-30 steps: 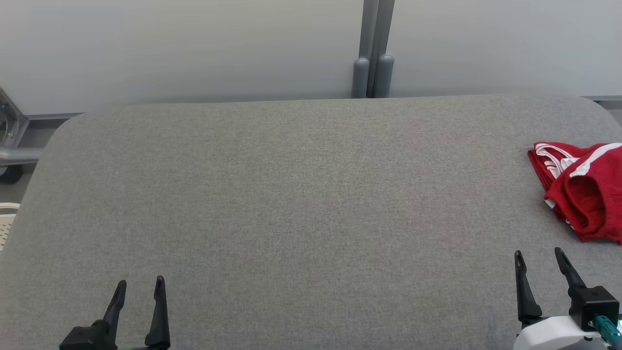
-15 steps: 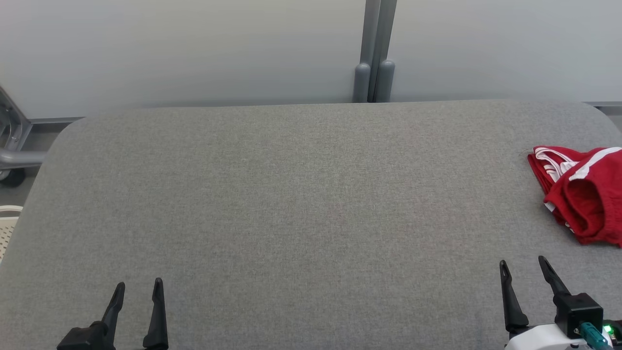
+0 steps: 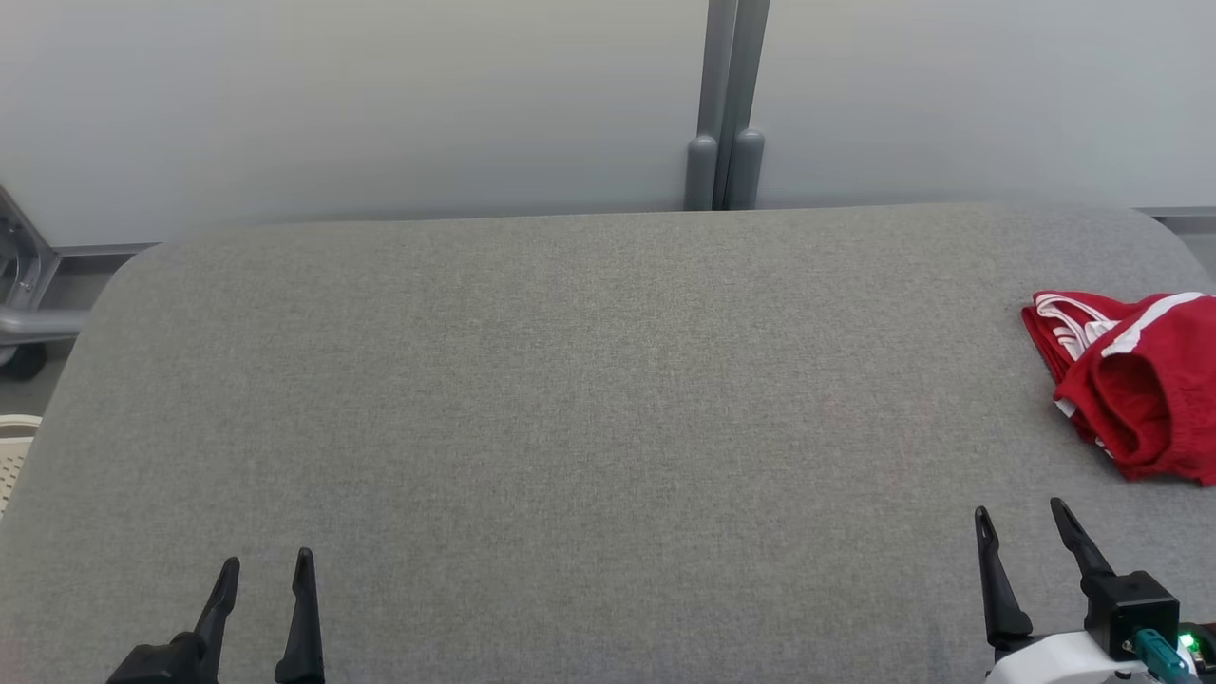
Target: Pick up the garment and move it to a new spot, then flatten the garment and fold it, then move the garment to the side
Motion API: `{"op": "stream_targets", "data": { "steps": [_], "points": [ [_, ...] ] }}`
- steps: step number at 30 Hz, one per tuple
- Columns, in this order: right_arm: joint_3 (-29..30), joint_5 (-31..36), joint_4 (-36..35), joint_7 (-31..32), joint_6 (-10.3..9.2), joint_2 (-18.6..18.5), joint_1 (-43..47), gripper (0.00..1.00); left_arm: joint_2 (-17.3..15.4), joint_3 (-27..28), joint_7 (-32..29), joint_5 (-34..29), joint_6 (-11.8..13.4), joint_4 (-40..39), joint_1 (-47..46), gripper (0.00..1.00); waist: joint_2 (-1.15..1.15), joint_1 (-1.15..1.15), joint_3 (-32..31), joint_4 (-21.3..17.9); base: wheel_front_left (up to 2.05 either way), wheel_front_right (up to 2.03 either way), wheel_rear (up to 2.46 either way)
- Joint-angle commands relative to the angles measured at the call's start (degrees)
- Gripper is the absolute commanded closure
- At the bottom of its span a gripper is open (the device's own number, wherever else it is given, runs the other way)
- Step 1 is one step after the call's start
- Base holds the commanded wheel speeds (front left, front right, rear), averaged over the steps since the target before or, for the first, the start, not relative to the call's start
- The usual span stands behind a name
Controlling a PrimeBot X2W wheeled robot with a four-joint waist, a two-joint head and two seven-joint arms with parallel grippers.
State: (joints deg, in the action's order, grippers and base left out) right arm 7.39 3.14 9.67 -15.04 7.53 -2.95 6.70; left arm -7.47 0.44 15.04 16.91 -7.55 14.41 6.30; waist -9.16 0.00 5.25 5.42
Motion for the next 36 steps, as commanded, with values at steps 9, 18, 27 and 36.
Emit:
{"op": "stream_targets", "data": {
  "steps": [9, 18, 27, 36],
  "points": [
    [0.34, -0.02, -0.18, -0.01, -0.01, -0.06, -0.35, 0.0, 0.03, 0.05, 0.01, -0.02, 0.01, -0.08, -0.23, 0.0, 0.0, 0.0, 0.12, -0.39, 0.0, 0.0, 0.0],
    [0.35, -1.05, 3.38, 0.59, 0.02, 0.83, -0.35, 1.0, 1.37, -0.36, -0.74, 1.08, 0.0, 2.93, 0.42, 1.0, 0.01, 0.0, 0.27, -0.57, 0.0, 0.0, 0.0],
    [1.0, -12.34, 5.08, 3.82, 0.01, 0.72, -3.54, 1.0, 1.76, 0.63, -3.39, 10.11, 0.59, 2.99, -2.29, 1.0, 0.02, 0.0, 0.47, -0.92, 0.0, 0.0, 0.0],
    [0.59, -21.81, 5.66, 5.62, 0.01, 0.62, -5.46, 1.0, 2.06, 1.23, -5.33, 17.45, 0.84, 3.02, -4.33, 1.0, 0.0, 0.0, 0.75, -1.24, 0.0, 0.0, 0.0]
  ]
}}
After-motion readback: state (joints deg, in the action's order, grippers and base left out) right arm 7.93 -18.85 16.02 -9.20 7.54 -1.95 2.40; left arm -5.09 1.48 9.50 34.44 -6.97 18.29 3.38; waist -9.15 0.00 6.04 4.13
